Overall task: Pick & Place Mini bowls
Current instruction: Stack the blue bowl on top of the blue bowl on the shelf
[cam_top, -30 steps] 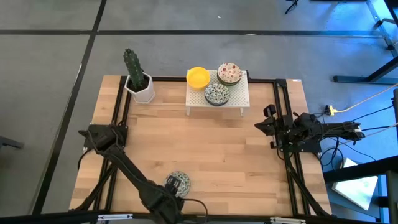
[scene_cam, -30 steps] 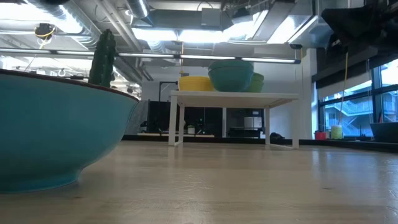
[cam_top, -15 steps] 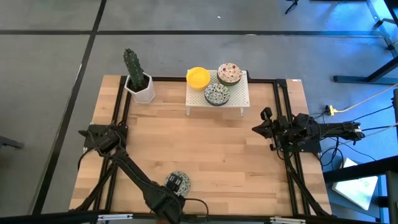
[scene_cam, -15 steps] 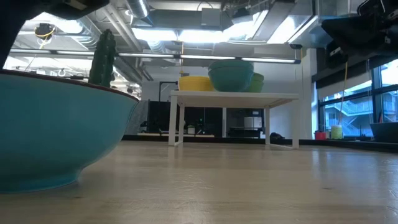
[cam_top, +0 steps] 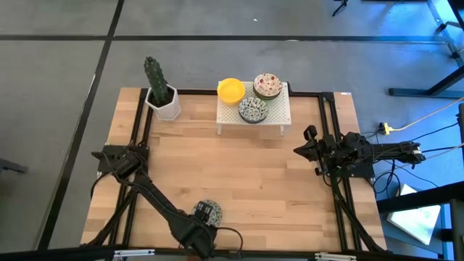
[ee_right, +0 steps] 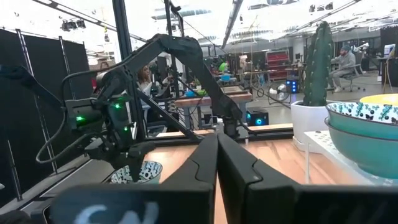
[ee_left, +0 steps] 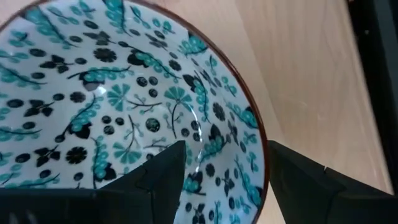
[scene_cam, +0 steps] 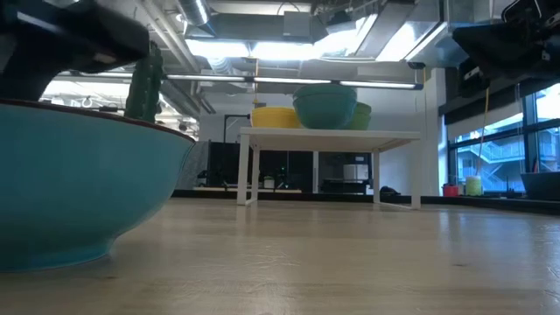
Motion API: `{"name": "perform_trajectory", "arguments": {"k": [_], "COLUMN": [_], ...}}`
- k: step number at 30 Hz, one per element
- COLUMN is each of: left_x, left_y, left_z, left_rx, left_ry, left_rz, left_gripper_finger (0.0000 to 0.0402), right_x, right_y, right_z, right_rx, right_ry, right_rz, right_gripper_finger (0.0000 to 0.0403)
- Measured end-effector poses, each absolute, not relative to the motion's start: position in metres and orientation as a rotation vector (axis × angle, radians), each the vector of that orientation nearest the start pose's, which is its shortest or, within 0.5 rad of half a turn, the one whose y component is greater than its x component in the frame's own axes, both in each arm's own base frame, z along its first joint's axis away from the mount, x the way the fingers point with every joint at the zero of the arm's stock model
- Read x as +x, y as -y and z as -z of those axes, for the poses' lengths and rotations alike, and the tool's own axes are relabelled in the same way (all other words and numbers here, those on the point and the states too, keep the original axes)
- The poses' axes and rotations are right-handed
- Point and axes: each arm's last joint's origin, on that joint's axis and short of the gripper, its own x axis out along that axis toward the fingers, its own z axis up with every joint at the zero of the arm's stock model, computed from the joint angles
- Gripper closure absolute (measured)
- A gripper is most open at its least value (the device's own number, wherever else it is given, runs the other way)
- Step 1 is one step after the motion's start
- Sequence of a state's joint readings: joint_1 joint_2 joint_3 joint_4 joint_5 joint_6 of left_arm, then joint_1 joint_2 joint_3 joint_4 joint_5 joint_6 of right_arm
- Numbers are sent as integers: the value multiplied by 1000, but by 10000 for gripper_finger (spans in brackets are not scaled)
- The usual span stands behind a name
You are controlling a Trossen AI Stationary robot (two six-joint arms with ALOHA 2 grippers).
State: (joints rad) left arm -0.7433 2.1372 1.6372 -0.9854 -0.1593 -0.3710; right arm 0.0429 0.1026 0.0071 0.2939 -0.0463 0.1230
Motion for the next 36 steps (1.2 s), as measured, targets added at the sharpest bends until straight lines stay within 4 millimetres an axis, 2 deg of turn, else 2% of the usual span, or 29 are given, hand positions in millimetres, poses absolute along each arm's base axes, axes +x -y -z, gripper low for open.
{"name": "perform_trajectory", "arguments": {"k": [12,16,23,28,32,36], "left_x": [312,312,311,309,306,300], "left_y": [273,273,273,273,268,258], "left_z": [-166,-166,-170,-175,-198,-240], "left_rx": [349,333,354,401,436,444], "left_ry": [-1368,-1380,-1388,-1376,-1347,-1225], "left_rz": [172,189,253,283,280,276], "left_gripper_finger": [196,242,379,388,394,394], "right_x": [102,102,101,101,101,101], "right_y": [-6,-7,-10,-11,-11,-11], "right_z": [-186,-185,-185,-185,-185,-185], "right_rx": [128,150,149,128,129,129], "right_ry": [193,184,181,181,182,182], "right_rz": [-103,-111,-141,-151,-148,-147], "right_gripper_finger": [391,391,391,391,391,391]}}
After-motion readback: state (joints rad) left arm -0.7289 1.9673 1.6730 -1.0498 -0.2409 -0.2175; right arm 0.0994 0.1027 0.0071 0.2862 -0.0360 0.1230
